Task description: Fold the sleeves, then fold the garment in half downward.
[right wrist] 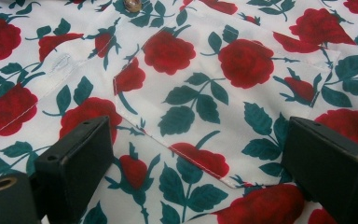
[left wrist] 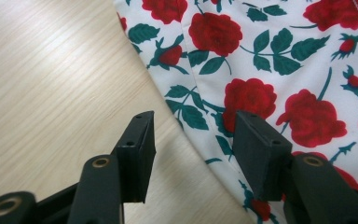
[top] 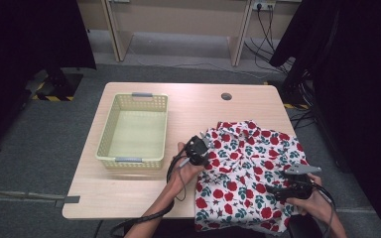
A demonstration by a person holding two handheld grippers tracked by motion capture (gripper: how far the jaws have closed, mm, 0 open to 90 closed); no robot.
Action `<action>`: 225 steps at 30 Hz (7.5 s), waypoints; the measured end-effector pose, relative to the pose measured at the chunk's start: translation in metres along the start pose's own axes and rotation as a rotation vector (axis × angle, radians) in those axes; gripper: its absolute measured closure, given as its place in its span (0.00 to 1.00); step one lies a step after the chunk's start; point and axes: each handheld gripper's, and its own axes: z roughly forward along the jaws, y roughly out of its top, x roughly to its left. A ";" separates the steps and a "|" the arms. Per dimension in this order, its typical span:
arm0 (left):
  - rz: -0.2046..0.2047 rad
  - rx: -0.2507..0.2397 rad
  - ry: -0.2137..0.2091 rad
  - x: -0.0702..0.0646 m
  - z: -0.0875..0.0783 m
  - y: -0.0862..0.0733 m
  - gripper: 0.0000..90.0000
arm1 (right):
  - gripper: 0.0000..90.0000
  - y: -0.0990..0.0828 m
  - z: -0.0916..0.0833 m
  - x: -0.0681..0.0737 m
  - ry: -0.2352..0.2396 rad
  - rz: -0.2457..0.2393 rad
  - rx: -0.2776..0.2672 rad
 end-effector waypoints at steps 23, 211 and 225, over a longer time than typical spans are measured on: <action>-0.088 -0.049 -0.100 -0.017 -0.022 -0.034 0.24 | 0.09 0.010 0.009 0.010 0.013 -0.010 0.008; -0.131 -0.079 -0.183 -0.011 -0.070 -0.103 0.01 | 0.14 0.032 0.011 0.027 0.085 0.046 -0.038; -0.146 -0.087 -0.177 -0.012 -0.073 -0.106 0.01 | 0.13 0.026 0.009 0.027 0.082 0.053 -0.036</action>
